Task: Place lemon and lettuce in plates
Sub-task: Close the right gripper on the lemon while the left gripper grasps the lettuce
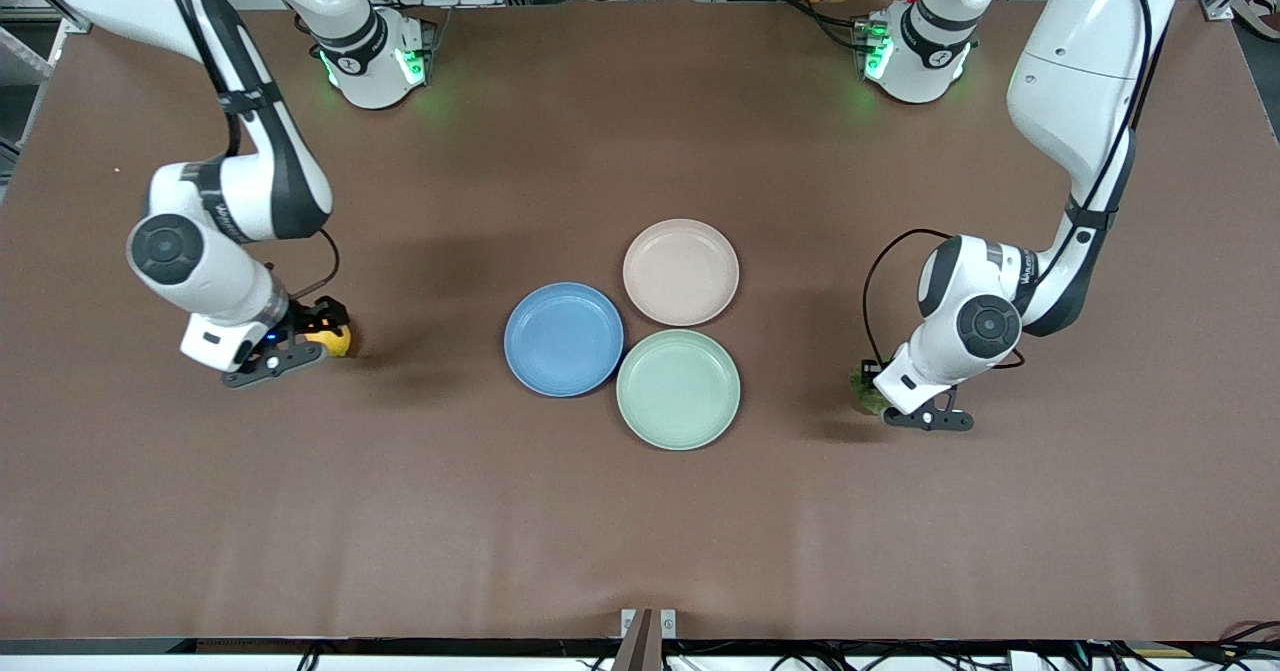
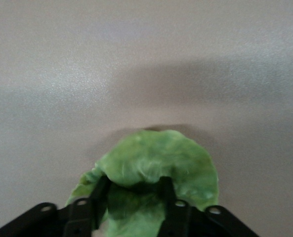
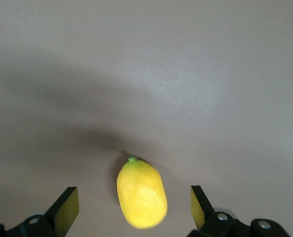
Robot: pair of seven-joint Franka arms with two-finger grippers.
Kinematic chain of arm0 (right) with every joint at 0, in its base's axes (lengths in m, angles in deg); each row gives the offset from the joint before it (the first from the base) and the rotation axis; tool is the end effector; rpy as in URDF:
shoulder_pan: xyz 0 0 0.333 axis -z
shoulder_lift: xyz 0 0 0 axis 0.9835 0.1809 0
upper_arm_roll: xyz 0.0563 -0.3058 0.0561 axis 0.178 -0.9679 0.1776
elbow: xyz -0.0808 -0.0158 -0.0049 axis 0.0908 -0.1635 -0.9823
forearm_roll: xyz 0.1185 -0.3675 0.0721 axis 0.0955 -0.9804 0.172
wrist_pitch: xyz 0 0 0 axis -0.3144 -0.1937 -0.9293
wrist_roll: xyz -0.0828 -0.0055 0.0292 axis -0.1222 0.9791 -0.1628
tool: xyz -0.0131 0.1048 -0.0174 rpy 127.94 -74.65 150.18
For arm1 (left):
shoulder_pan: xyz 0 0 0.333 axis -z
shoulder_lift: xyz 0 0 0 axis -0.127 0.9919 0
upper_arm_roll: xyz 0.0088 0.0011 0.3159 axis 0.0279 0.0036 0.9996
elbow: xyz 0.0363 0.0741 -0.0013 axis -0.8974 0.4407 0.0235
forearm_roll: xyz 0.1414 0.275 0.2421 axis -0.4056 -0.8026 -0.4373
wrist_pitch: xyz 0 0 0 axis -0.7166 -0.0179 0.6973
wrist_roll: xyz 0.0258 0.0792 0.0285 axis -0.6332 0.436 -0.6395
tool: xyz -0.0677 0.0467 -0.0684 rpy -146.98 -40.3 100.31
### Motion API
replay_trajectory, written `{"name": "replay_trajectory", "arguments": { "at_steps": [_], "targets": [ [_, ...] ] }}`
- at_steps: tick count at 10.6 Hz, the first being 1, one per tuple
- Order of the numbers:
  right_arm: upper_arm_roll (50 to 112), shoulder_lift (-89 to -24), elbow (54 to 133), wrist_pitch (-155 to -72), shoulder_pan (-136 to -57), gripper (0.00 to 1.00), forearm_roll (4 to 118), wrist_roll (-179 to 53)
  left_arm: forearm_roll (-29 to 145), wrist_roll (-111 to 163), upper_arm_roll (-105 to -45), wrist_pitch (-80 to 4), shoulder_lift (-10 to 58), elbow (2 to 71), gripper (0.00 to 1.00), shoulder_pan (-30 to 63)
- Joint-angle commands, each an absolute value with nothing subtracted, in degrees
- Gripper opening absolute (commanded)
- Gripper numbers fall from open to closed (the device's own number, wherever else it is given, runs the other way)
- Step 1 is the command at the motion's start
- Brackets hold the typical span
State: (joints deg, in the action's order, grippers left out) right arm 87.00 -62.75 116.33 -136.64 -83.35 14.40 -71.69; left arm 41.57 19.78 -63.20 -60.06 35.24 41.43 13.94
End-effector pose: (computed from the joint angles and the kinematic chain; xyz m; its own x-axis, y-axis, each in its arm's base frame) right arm 0.5759 0.0414 0.2733 0.9094 0.4150 -0.0286 0.4157 -0.9039 0.1011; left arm 0.6278 -0.1436 0.1798 0.9952 -0.0941 -0.0271 -0.0947 -0.9953 -0.0222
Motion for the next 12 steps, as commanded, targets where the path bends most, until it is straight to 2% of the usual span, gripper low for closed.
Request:
{"name": "replay_trajectory", "arguments": {
  "at_steps": [1,4,8,12],
  "targets": [
    [86.84,-62.55,122.20,-144.53,-82.83,1.00,12.92,-74.41,39.76,15.78,-62.98,-59.97,33.64,42.39,0.00,14.59],
    [86.84,-61.76,122.56,-145.59,-82.31,1.00,12.31,-75.99,39.76,13.22,-63.41,-56.46,30.65,41.60,0.00,15.29],
    [86.84,-59.83,124.23,-149.46,-80.98,1.00,12.31,-76.00,40.72,3.41,-63.68,-50.41,26.26,40.20,0.00,20.90],
    [86.75,-57.27,128.35,-158.59,-79.67,1.00,12.31,-76.00,40.73,-22.59,-72.18,-47.31,25.19,39.49,0.00,25.84]
  ]
}}
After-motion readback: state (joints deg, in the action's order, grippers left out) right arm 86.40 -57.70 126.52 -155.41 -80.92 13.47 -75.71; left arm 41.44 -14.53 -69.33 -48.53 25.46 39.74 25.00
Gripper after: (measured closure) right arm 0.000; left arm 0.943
